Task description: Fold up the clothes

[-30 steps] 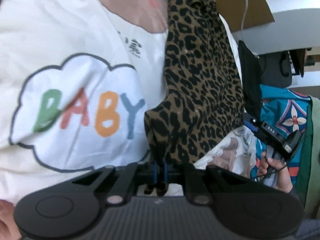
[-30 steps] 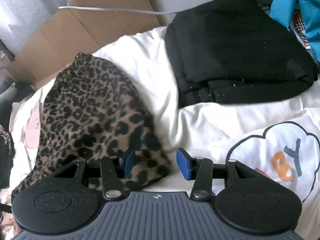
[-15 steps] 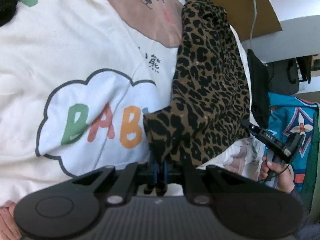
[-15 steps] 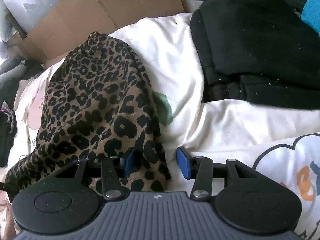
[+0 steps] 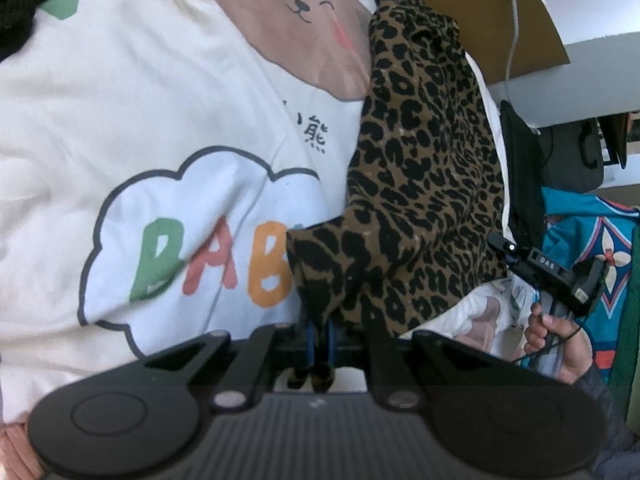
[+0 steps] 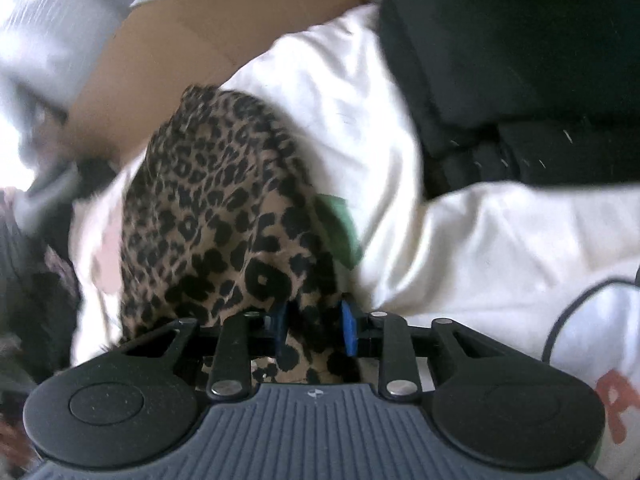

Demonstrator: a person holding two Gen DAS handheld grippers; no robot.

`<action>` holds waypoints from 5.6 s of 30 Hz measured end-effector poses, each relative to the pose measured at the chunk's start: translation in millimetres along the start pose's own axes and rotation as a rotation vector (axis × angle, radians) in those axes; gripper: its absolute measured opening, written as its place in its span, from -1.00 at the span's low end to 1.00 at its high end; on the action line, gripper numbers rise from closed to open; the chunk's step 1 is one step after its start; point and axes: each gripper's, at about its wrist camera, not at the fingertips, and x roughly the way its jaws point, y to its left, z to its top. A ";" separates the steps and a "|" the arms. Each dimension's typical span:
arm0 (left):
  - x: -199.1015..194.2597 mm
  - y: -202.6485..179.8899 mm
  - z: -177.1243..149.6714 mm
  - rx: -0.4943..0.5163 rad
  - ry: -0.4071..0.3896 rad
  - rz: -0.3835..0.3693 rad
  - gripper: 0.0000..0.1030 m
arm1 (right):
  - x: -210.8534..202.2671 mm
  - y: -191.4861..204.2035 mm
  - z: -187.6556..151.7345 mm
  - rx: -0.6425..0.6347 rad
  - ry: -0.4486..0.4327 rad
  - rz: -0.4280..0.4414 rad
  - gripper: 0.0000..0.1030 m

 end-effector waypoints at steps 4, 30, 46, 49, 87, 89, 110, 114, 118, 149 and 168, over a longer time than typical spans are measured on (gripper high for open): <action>-0.9 0.7 0.3 -0.002 0.003 -0.005 -0.87 | -0.7 -22.4 3.1 0.093 0.053 0.103 -0.39; -82.8 -23.2 0.0 0.036 -0.087 -0.099 -0.89 | -40.3 8.3 -22.3 0.144 0.201 0.262 -0.96; -64.9 24.1 -1.0 -0.042 -0.052 0.010 -0.88 | -24.8 -1.5 -71.1 0.160 0.298 0.215 -0.91; -55.9 30.7 -1.0 -0.047 -0.033 0.024 -0.88 | -24.1 -4.2 -72.9 0.160 0.302 0.210 -0.83; -109.2 33.8 -49.4 0.033 0.047 -0.123 -0.88 | -67.8 31.7 -106.4 0.041 0.403 0.448 -0.91; -105.8 34.9 -47.1 0.016 0.032 -0.123 -0.88 | -67.1 29.8 -107.2 0.065 0.383 0.446 -0.91; -99.9 7.1 21.6 -0.026 -0.195 -0.142 -0.89 | -55.5 31.4 -50.7 0.120 0.144 0.443 -0.90; -93.3 0.3 41.0 -0.020 -0.222 -0.129 -0.89 | -52.2 32.0 -38.4 0.122 0.112 0.434 -0.90; -88.4 -9.2 58.8 0.003 -0.235 -0.107 -0.89 | -45.6 32.1 -27.5 0.133 0.097 0.412 -0.90; -34.8 -5.9 119.5 0.021 -0.253 -0.061 -0.76 | 3.3 23.8 6.7 0.187 0.046 0.309 -0.75; -31.7 -12.4 131.3 -0.010 -0.275 -0.192 -0.18 | 10.9 32.5 18.5 0.209 0.025 0.355 0.02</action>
